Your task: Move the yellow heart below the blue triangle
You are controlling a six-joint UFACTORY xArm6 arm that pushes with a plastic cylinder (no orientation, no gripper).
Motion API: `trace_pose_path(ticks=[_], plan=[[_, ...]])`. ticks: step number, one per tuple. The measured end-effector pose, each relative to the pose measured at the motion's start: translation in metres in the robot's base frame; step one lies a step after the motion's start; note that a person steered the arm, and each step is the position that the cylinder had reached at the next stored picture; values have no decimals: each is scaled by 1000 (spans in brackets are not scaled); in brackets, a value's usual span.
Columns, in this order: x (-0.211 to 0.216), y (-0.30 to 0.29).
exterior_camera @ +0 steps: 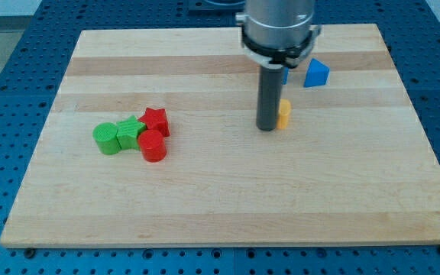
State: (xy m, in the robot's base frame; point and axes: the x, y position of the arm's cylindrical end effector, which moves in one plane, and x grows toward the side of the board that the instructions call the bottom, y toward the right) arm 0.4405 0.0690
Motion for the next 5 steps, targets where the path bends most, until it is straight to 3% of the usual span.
trace_pose_path(ticks=[4, 5], plan=[[-66, 42], [-17, 34]])
